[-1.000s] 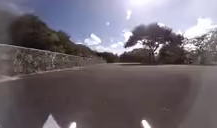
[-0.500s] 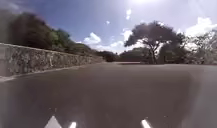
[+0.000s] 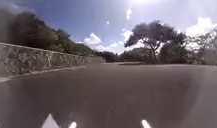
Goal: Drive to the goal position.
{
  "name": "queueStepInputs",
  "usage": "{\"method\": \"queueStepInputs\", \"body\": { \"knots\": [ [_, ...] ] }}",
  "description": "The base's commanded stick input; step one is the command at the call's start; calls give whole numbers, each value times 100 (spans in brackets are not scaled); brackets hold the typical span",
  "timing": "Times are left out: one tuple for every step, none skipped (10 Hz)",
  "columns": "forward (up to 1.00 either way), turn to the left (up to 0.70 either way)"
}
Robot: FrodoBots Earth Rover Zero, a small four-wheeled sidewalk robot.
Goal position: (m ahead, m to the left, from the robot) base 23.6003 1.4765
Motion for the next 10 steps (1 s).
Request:
{"method": "queueStepInputs", "body": {
  "knots": [
    [50,25],
    [50,25],
    [50,25],
    [50,25],
    [50,25],
    [50,25],
    [50,25],
    [50,25],
    [50,25],
    [50,25]
  ]
}}
